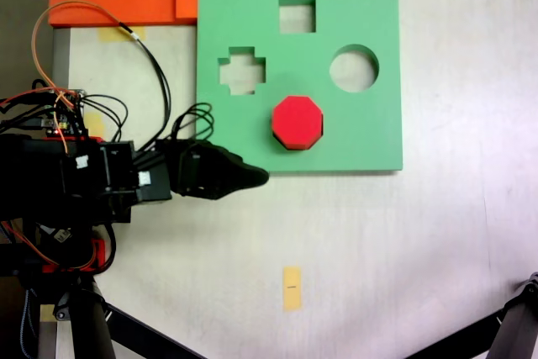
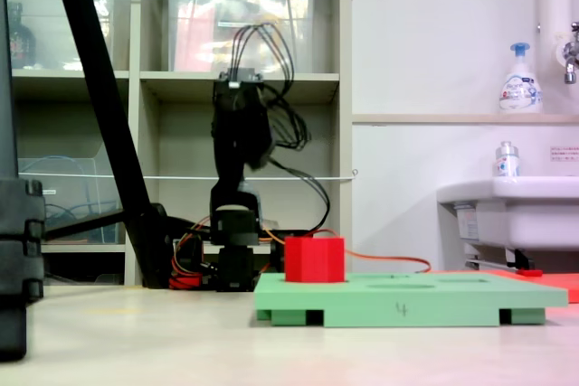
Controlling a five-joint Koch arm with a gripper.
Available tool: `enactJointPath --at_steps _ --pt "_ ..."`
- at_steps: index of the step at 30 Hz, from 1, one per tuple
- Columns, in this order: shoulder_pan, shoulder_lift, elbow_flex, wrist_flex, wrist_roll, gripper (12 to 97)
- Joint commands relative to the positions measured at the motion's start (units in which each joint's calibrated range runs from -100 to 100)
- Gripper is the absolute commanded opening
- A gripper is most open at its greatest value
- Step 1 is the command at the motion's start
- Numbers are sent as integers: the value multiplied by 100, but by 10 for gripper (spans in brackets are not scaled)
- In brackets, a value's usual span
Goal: Put the octagonal pillar block into the corresponding hole
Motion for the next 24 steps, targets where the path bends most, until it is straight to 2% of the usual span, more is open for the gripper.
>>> enactJointPath --at_steps 1,5,7,17,24 --pt "-132 -82 -897 1198 -190 510" --pt "-210 -82 -3619 4144 -440 507" --pt "-205 -82 -4566 4953 -625 507" --pt "-127 -82 -6779 5781 -1182 502" --pt "-112 -82 -6879 5781 -1509 498"
